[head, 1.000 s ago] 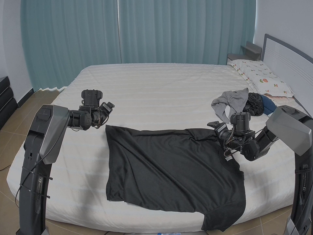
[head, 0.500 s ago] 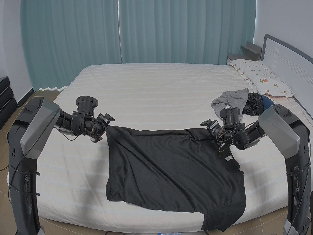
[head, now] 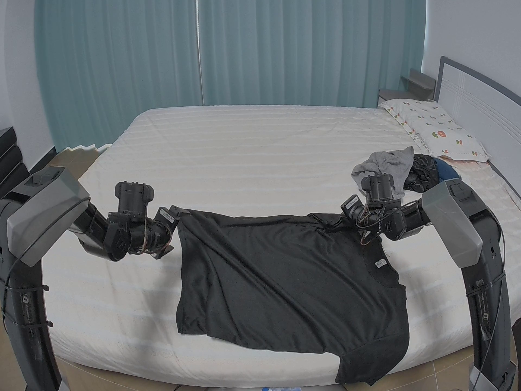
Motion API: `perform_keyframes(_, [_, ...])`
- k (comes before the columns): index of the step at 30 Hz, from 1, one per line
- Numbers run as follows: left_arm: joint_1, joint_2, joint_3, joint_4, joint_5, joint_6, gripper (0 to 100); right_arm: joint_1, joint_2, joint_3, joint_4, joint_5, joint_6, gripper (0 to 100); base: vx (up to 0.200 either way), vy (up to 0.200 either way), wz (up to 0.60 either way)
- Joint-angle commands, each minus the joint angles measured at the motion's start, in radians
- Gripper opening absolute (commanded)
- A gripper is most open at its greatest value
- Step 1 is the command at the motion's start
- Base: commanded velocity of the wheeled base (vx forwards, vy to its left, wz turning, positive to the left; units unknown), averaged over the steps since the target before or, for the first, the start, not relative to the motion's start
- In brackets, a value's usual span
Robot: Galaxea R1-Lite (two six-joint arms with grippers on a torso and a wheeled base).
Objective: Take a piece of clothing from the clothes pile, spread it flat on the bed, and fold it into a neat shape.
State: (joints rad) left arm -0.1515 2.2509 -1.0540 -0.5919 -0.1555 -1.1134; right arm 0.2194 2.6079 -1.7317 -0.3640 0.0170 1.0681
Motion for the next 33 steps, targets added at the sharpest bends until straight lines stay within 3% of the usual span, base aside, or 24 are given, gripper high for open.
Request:
perform_keyframes(1, [-0.04,-0.039,0.183,-0.149,-0.004,-0.003,100,-0.029,0.021,-0.134,-0.001,-0.002,-0.002,0,0.0,0.0,0.0])
perform_keyframes(8, [-0.062,-0.031,0.263,-0.275,-0.002,0.0,100,-0.031,0.09,-0.268,-0.019,-0.023,-0.048,0,0.0,0.0,0.0])
perform_keyframes(9, [-0.063,-0.03,0.267,-0.276,-0.002,0.001,100,-0.029,0.107,-0.268,-0.023,-0.035,-0.056,100,0.0,0.0,0.0])
perform_keyframes(14, [-0.063,-0.017,0.269,-0.276,-0.001,0.001,100,-0.02,0.161,-0.268,-0.171,-0.046,-0.099,100,0.0,0.0,0.0])
perform_keyframes(19, [-0.063,-0.019,0.284,-0.278,-0.001,0.003,100,-0.026,0.121,-0.229,-0.101,-0.051,-0.128,100,0.0,0.0,0.0])
perform_keyframes(24, [-0.062,-0.02,0.292,-0.278,0.001,0.003,100,-0.052,0.054,-0.138,-0.116,-0.035,-0.143,100,0.0,0.0,0.0])
perform_keyframes(28, [-0.062,-0.025,0.304,-0.278,-0.002,0.003,100,-0.089,-0.012,-0.008,-0.113,0.041,-0.169,100,0.0,0.0,0.0])
perform_keyframes(33, [-0.063,-0.028,0.312,-0.278,-0.004,0.006,100,-0.118,-0.026,0.089,-0.116,0.058,-0.194,100,0.0,0.0,0.0])
